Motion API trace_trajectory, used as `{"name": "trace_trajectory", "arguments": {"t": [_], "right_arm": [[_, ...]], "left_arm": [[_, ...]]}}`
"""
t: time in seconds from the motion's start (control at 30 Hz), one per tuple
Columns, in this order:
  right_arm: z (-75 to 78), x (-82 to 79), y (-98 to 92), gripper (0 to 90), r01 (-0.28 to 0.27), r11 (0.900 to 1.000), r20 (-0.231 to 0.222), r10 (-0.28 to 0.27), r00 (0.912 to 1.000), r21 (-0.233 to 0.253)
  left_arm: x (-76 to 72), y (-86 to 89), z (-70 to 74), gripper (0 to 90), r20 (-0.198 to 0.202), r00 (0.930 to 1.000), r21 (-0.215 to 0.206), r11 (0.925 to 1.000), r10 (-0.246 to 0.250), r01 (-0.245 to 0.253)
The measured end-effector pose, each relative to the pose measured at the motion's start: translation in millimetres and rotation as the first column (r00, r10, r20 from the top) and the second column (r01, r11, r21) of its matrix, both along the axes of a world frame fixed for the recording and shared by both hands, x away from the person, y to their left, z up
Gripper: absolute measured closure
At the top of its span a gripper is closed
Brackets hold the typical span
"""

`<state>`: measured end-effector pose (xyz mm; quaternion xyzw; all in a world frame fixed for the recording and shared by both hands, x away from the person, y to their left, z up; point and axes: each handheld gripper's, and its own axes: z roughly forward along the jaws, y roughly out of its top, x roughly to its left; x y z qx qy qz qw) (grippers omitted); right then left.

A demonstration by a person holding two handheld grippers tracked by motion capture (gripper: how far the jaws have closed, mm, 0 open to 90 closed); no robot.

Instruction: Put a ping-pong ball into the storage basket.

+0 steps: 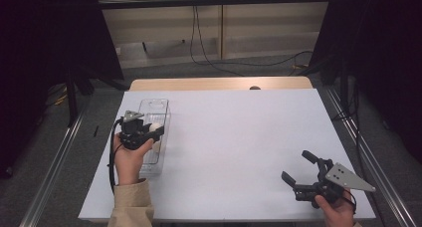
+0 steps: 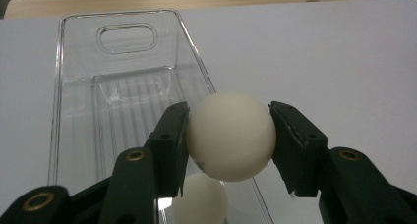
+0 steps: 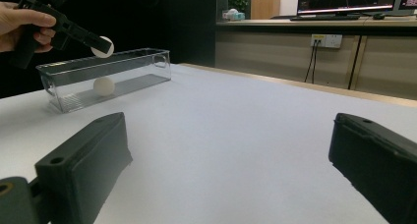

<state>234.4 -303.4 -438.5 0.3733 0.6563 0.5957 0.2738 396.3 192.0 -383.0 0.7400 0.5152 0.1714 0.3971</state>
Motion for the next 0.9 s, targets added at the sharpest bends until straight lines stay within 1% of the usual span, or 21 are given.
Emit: {"name": "trace_trajectory", "arguments": {"t": [0.2, 0.3, 0.37, 0.4, 0.5, 0.53, 0.67, 0.7, 0.77, 0.9], "right_arm": [[0.3, -0.1, -0.8, 1.4, 0.004, 1.0, 0.002, -0.004, 1.0, 0.005], [0.2, -0.2, -0.1, 1.4, 0.0, 1.0, 0.001, 0.0, 1.0, 0.002], [0.2, -0.2, 0.0, 1.4, 0.0, 1.0, 0.001, 0.0, 1.0, 0.002], [0.2, -0.1, -0.2, 1.4, 0.0, 1.0, 0.002, 0.0, 1.0, 0.003], [0.2, 0.0, -0.8, 1.3, 0.002, 1.0, 0.002, -0.002, 1.0, 0.005], [0.3, 0.0, -0.8, 1.4, 0.003, 1.0, 0.002, -0.003, 1.0, 0.004], [0.4, -0.3, -0.2, 1.4, 0.001, 1.0, 0.002, -0.001, 1.0, 0.005], [0.4, -0.3, -0.2, 1.4, 0.0, 1.0, 0.001, 0.0, 1.0, 0.005], [0.3, -0.3, -0.2, 1.4, 0.0, 1.0, 0.001, 0.0, 1.0, 0.005], [0.4, -0.4, -0.3, 1.4, -0.001, 1.0, 0.002, 0.001, 1.0, 0.006]], "left_arm": [[-0.7, 3.0, -1.4, 51.2, -0.002, 0.9999, 0.017, 0.9998, 0.013, -0.013], [-0.7, 5.2, -2.3, 51.1, 0.001, 0.9998, 0.013, 0.9997, 0.021, -0.021], [-1.0, 6.5, -2.6, 51.1, 0.001, 0.9997, 0.019, 0.9995, 0.025, -0.025], [-1.1, 6.8, -3.1, 51.1, 0.002, 0.9996, 0.014, 0.9995, 0.029, -0.029], [-1.4, 8.1, -3.3, 51.1, 0.0, 0.9994, 0.018, 0.9993, 0.034, -0.033], [-1.5, 8.9, -3.4, 51.1, 0.003, 0.9993, 0.026, 0.999, 0.036, -0.036], [-2.0, 11.3, -3.9, 51.1, 0.006, 0.999, 0.022, 0.9988, 0.044, -0.045], [-2.3, 12.0, -4.1, 51.1, 0.003, 0.999, 0.026, 0.9986, 0.046, -0.046], [-2.5, 12.7, -4.9, 51.1, 0.0, 0.9987, 0.022, 0.9985, 0.051, -0.051], [-2.4, 12.9, -5.1, 51.1, 0.006, 0.9986, 0.038, 0.9979, 0.053, -0.053]]}}
